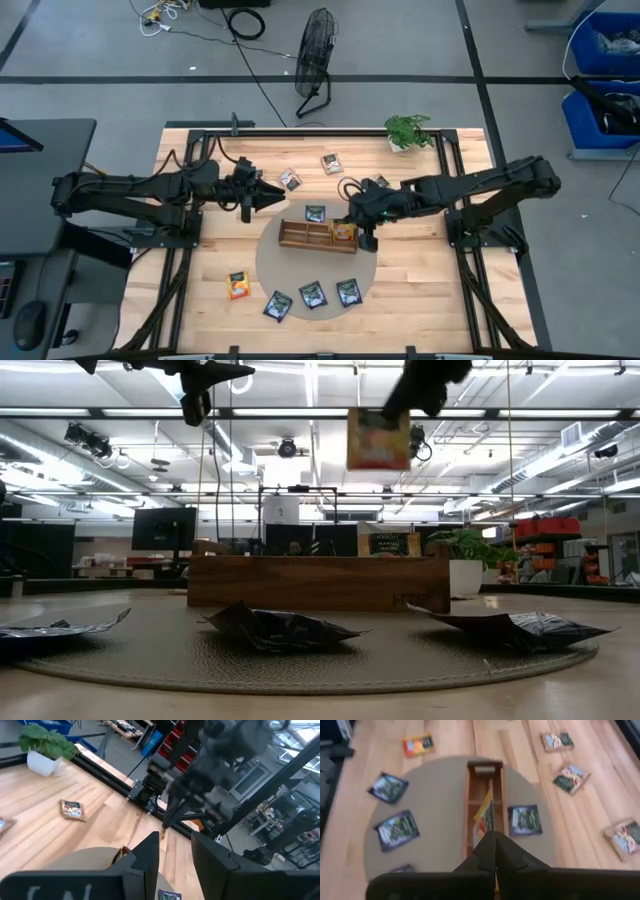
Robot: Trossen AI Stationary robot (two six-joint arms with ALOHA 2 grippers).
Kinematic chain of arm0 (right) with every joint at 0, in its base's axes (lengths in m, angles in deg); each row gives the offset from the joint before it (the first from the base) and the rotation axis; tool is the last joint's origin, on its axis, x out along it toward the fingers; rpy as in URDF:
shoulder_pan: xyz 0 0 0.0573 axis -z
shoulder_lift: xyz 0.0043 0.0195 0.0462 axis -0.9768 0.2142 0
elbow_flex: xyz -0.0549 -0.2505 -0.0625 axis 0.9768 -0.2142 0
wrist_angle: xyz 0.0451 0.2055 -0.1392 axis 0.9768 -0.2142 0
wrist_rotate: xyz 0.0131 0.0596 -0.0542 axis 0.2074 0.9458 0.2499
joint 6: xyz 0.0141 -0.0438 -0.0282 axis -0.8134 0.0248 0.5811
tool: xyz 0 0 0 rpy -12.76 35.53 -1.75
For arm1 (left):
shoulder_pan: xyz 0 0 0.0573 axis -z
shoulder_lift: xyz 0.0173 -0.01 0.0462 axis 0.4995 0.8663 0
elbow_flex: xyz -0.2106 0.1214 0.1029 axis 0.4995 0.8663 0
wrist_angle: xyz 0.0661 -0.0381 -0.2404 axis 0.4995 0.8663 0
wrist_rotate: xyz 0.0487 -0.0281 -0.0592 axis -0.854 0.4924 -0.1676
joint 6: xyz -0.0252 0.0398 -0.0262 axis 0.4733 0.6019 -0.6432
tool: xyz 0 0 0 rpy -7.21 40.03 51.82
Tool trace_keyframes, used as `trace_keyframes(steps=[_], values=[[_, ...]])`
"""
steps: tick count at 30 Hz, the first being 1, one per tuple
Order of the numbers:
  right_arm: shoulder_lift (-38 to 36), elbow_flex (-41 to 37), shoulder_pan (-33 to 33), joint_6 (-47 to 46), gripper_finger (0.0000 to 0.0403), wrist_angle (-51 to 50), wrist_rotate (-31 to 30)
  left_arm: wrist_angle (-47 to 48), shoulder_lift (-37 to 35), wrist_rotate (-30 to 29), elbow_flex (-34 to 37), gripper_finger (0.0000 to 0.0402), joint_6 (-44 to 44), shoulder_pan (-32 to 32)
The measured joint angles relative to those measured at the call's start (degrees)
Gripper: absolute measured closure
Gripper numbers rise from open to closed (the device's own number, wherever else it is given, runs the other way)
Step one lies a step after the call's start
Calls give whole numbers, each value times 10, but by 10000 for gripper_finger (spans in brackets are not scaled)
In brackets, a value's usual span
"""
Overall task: Pick & Place Tea
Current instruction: Put the yellow tea bag into the right section of the wooden organizer
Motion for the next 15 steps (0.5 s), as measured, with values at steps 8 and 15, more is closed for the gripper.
trace_keyframes(steps=[8, 15], values=[[-1, -78, -24, -4, 403, 58, -17, 0, 0, 0, 0, 284, -16, 0], [-2, -105, -27, -13, 403, 83, -55, 0, 0, 0, 0, 284, -25, 0]])
